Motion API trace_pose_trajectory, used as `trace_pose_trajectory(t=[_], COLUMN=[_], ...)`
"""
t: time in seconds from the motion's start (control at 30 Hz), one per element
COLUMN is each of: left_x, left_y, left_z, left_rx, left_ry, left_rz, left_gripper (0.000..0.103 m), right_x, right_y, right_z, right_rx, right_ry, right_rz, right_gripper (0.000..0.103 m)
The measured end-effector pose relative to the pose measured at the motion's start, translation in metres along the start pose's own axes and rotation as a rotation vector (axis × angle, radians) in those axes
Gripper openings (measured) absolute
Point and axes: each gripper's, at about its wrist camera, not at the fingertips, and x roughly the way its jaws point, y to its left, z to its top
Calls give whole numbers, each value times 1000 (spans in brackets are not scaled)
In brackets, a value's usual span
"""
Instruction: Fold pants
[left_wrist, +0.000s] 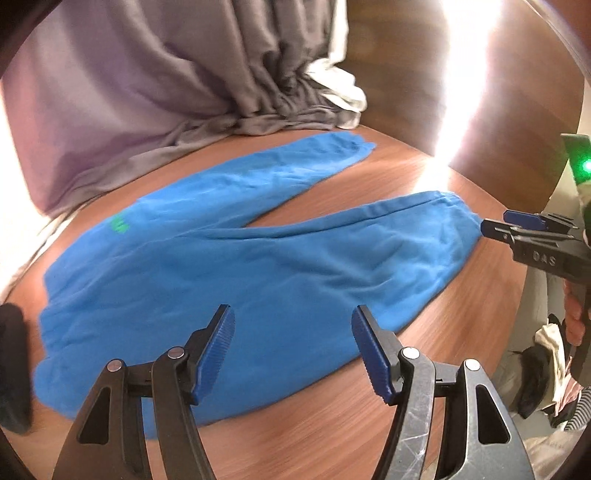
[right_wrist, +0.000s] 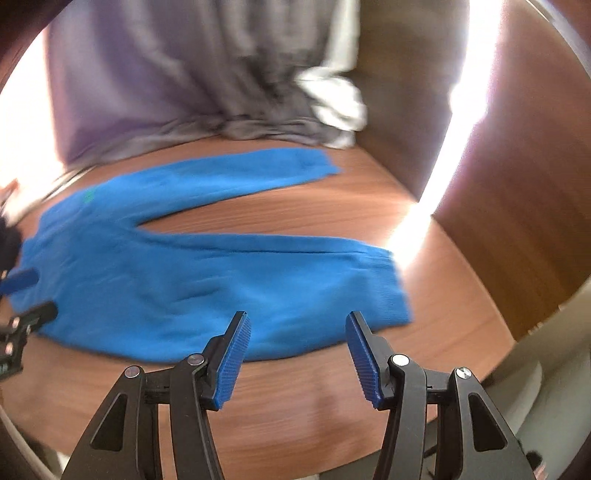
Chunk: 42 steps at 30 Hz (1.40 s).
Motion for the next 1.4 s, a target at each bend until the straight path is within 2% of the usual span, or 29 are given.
trace_pose_trajectory(t=[0.17, 0.3, 0.43, 0.63, 0.83, 0.93, 1.03, 1.1, 1.13, 1.33, 1.4], left_x=[28, 43, 58, 75, 74, 74, 74, 75, 75, 76, 76], left_y=[-28, -41, -46, -48, -51, -52, -51, -51, -50, -53, -57], left_z=[11, 11, 11, 5, 2, 2, 3, 3, 2, 4, 4], left_rx=[8, -4, -14, -55, -55, -60, -60, -60, -60, -71, -54], left_ry=[34, 66, 102, 164, 145, 143, 146, 146, 148, 154, 154], left_rz=[-9, 6, 11, 1, 15, 18, 19, 18, 15, -17, -12], left_gripper=[65, 65, 65, 65, 68, 68, 68, 68, 68, 68, 69], right_x=[30, 55, 73, 78, 81, 81, 83, 83, 83, 68, 69], right_y=[-54, -83, -89, -87, -90, -89, -87, -87, -86, -84, -86], right_z=[-2, -4, -3, -2, 0, 1, 2, 4, 5, 11, 12], right_rx=[102, 167, 193, 171, 161, 150, 147, 157, 160, 132, 127], right_ry=[13, 47, 66, 68, 63, 59, 57, 56, 57, 16, 34], right_rz=[-77, -46, 21, 45, 67, 85, 97, 130, 141, 44, 4], right_gripper=[54, 54, 54, 54, 53, 44, 39, 17, 17, 16, 16])
